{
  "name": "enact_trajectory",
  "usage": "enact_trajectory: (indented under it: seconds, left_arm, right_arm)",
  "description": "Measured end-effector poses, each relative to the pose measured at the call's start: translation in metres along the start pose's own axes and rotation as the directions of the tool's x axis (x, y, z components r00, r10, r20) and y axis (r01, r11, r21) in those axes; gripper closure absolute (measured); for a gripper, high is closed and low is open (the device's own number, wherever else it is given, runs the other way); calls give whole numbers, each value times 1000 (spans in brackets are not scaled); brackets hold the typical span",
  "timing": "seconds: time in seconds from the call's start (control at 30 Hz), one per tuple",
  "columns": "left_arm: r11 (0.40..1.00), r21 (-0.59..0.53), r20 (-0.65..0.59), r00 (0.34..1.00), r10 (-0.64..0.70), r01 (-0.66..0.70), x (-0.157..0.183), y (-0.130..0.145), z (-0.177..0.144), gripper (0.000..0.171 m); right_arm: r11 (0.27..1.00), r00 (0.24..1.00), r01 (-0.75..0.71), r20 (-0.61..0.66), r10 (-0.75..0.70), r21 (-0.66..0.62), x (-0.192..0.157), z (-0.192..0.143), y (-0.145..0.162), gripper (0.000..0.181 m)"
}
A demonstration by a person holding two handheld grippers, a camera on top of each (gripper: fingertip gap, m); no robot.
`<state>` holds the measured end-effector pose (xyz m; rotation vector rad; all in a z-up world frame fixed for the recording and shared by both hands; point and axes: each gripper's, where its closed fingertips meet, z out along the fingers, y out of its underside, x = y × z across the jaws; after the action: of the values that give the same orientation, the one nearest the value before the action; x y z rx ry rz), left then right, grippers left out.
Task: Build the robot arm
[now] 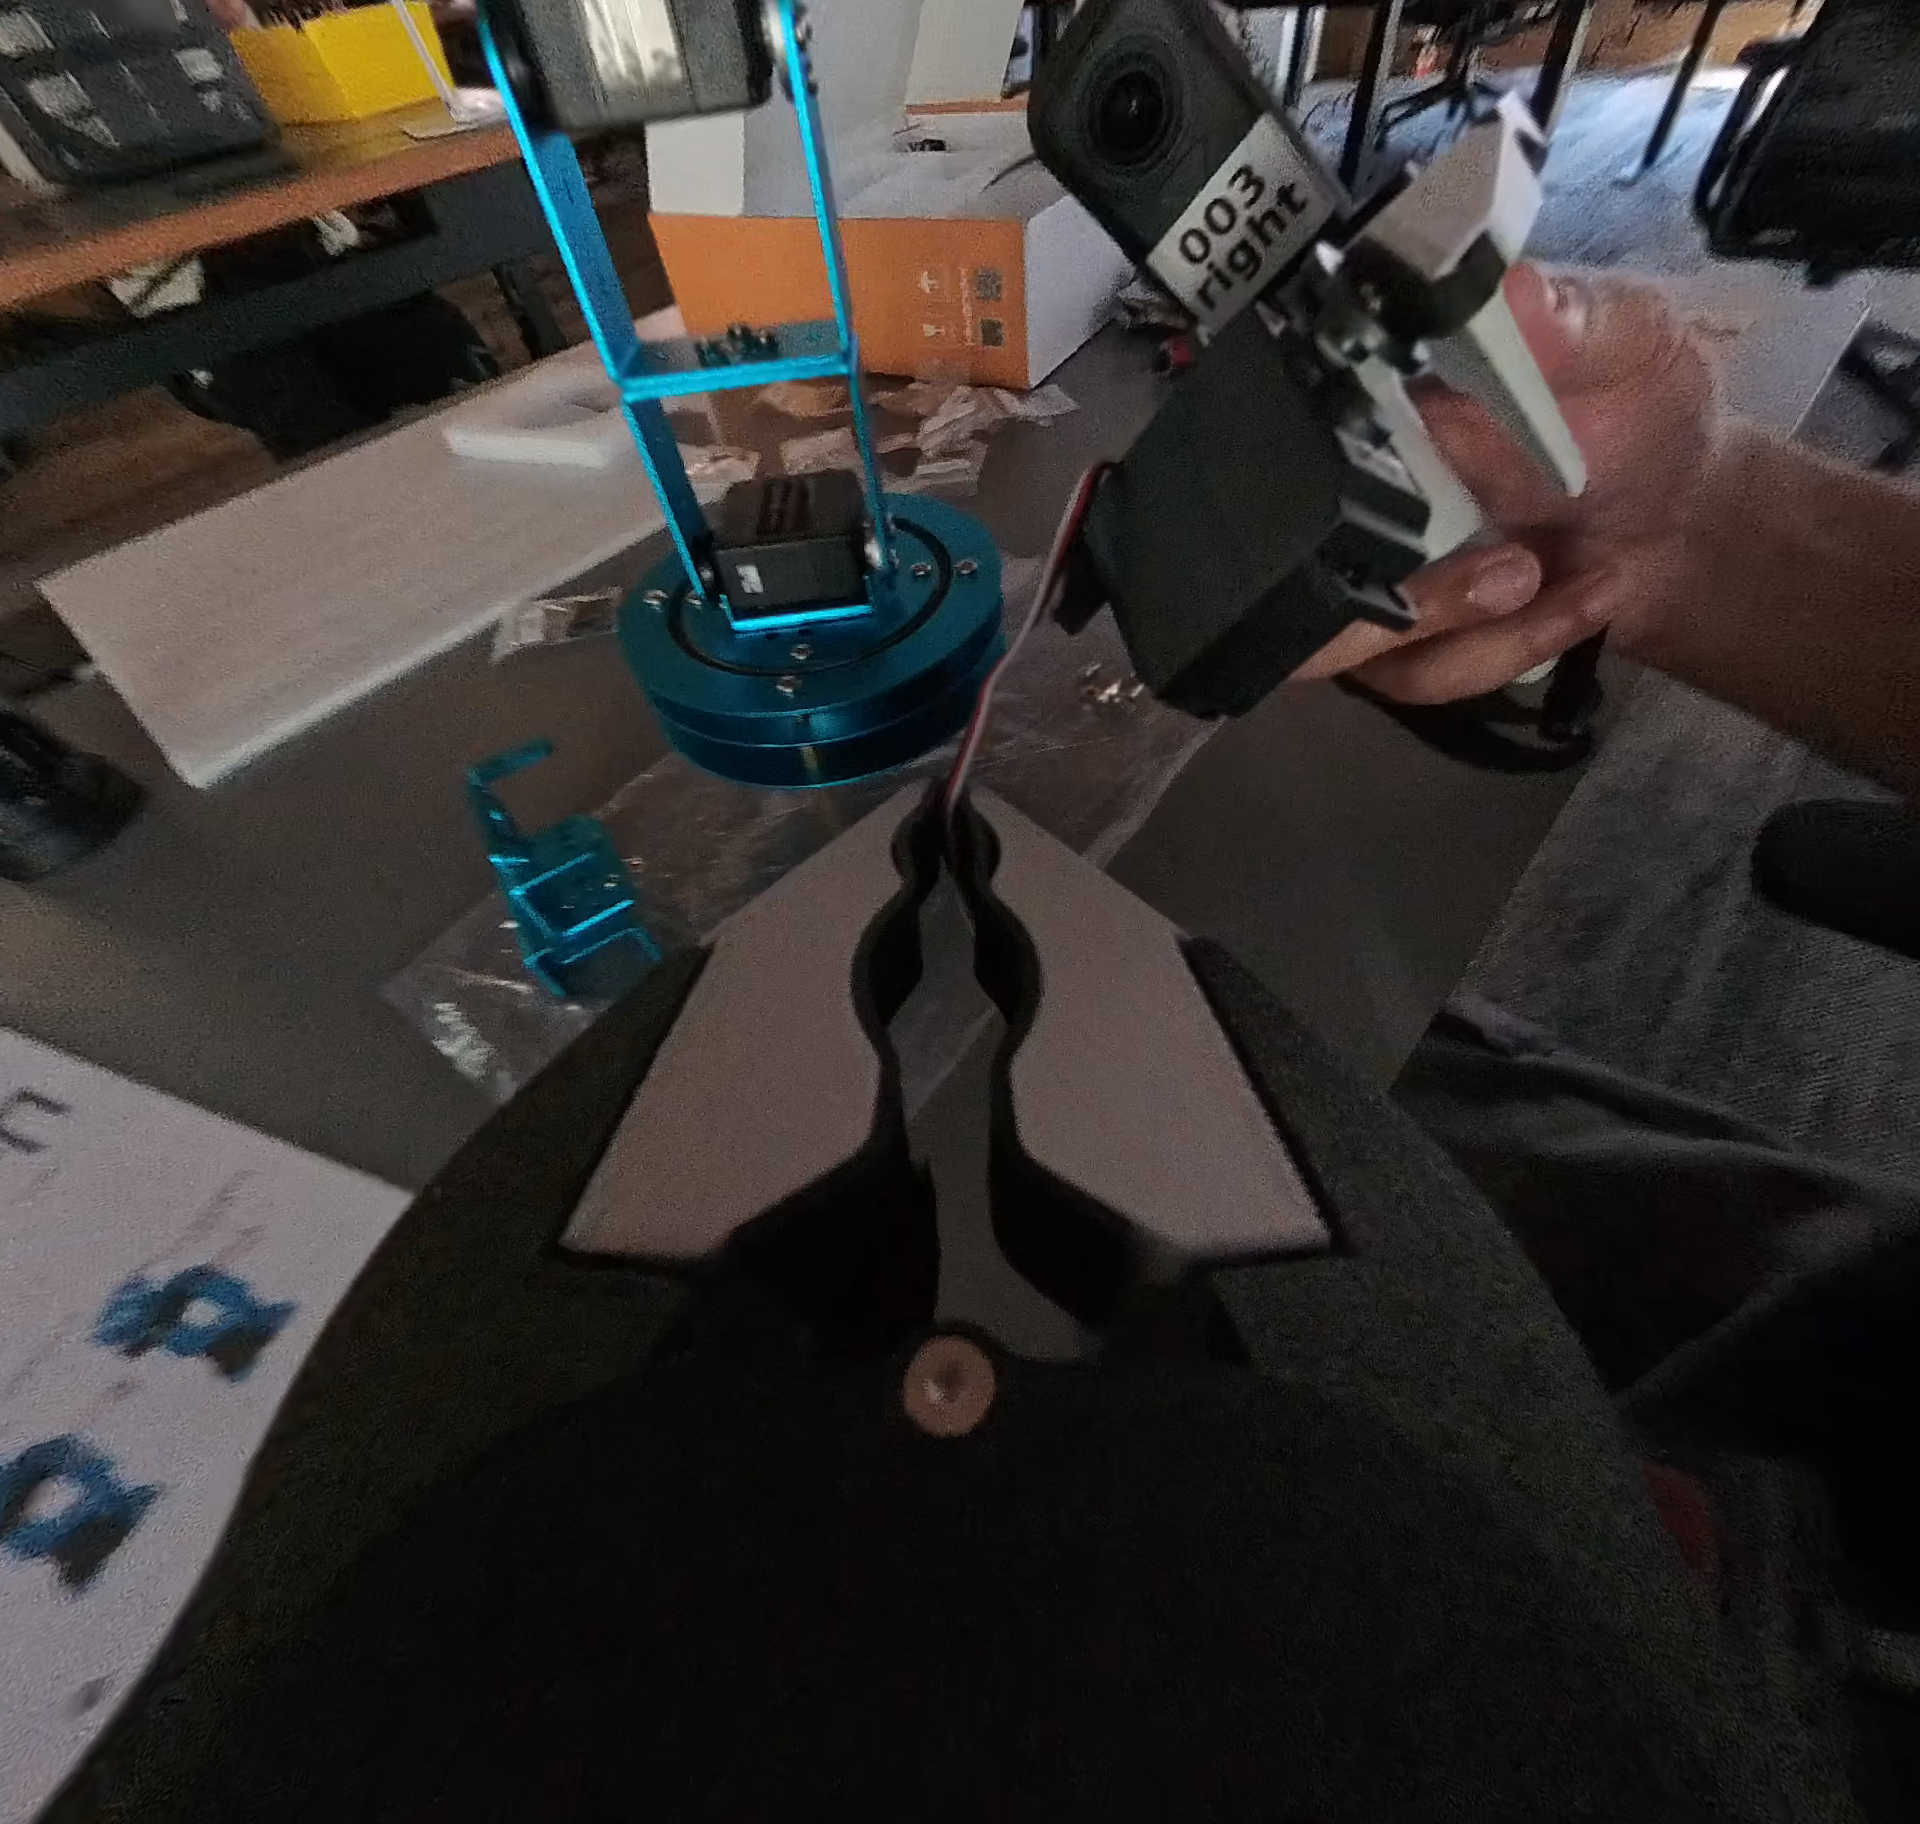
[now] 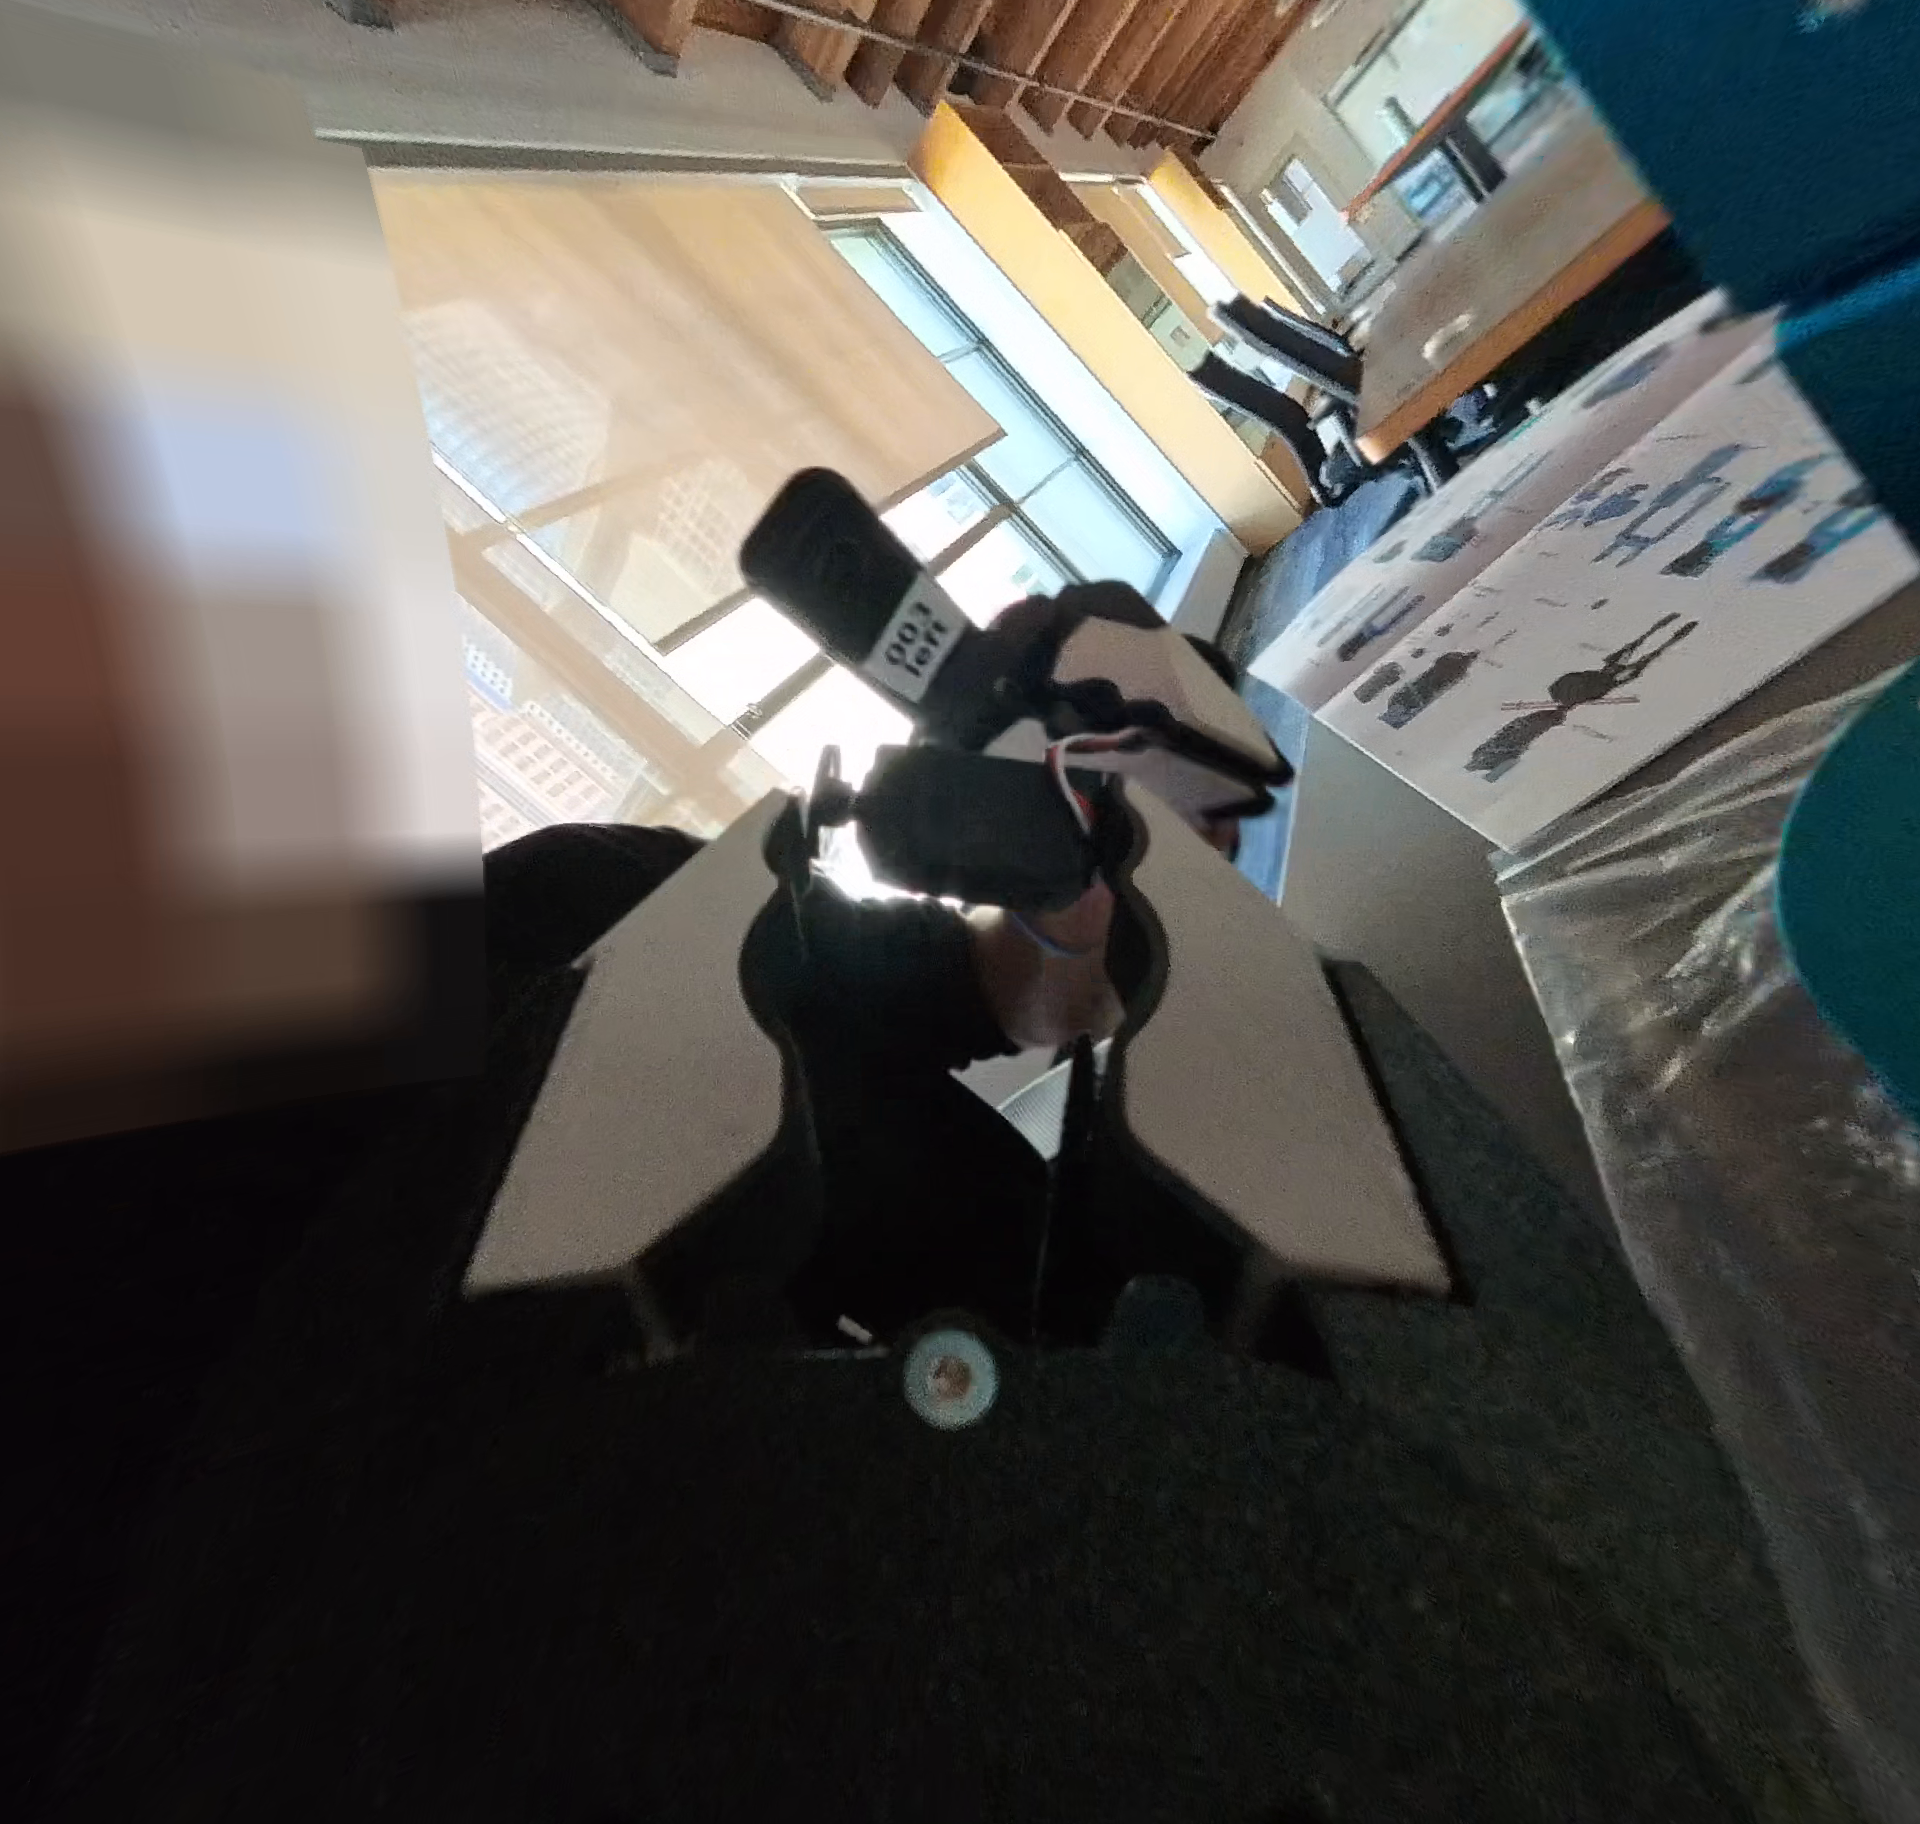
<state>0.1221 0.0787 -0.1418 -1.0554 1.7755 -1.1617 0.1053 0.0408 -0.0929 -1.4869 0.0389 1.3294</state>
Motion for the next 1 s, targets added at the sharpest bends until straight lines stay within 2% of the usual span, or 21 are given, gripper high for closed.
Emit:
enact_trajectory:
  seconds: [0.03, 0.1, 0.2, 0.23, 0.27, 0.37, 0.4, 0.47, 0.5, 0.53, 0.6, 0.67, 0.73, 0.77, 0.83, 0.93, 0.97, 1.0]
  left_arm:
    - [996, -22, 49, 995, 92, -91, -9, -4, -11, 171]
    - [953, -95, 151, 942, 298, -287, -28, -14, -34, 171]
    - [823, -249, 241, 791, 563, -510, -55, -32, -66, 168]
    - [774, -302, 260, 733, 629, -557, -65, -37, -76, 171]
    - [735, -339, 258, 693, 673, -588, -73, -40, -84, 169]
    - [702, -374, 180, 695, 696, -606, -82, -37, -93, 170]
    - [679, -398, 181, 672, 718, -617, -92, -38, -94, 171]
    - [602, -437, 169, 597, 784, -668, -111, -46, -89, 169]
    - [581, -432, 155, 577, 801, -690, -118, -53, -82, 167]
    - [582, -417, 130, 588, 799, -698, -121, -59, -71, 166]
    - [637, -385, 64, 669, 740, -668, -121, -63, -45, 162]
    - [671, -431, -3, 744, 668, -603, -128, -50, -29, 149]
    - [703, -478, -66, 820, 569, -527, -132, -25, -29, 131]
    - [739, -474, -93, 862, 498, -478, -131, -13, -33, 124]
    - [828, -444, -134, 939, 317, -343, -127, 4, -47, 123]
    - [929, -356, -146, 988, 52, -101, -132, 12, -81, 119]
    - [951, -310, -178, 982, -65, 6, -131, 11, -93, 119]
    - [953, -274, -258, 945, -202, 129, -123, 8, -106, 120]
  right_arm:
    - [1000, 999, 16, -43, -17, -27, 4, 0, 3, 126]
    - [995, 995, 60, -76, -66, -82, 3, 4, 8, 127]
    - [981, 985, 127, -96, -142, -148, -3, 16, 9, 127]
    - [972, 979, 156, -103, -176, -176, -3, 19, 11, 127]
    - [966, 975, 173, -107, -196, -194, -5, 23, 12, 127]
    - [963, 978, 170, -86, -191, -209, -8, 34, 16, 127]
    - [962, 980, 155, -90, -179, -225, -4, 38, 20, 127]
    - [963, 991, 101, -64, -121, -249, 3, 49, 31, 126]
    - [966, 996, 69, -39, -82, -248, 5, 57, 36, 127]
    - [967, 999, 37, -9, -41, -253, 8, 67, 41, 127]
    - [972, 999, -10, 47, 22, -236, 11, 89, 46, 127]
    - [982, 993, -48, 97, 67, -183, 11, 104, 41, 127]
    - [992, 992, -68, 103, 79, -107, 16, 107, 31, 127]
    - [994, 992, -84, 93, 90, -69, 20, 105, 26, 127]
    - [994, 991, -109, 74, 110, -23, 28, 99, 20, 127]
    - [994, 994, -106, 33, 106, -7, 38, 96, 22, 127]
    - [993, 993, -115, 30, 115, -8, 40, 97, 23, 127]
    - [991, 990, -135, 44, 135, -11, 39, 99, 24, 127]
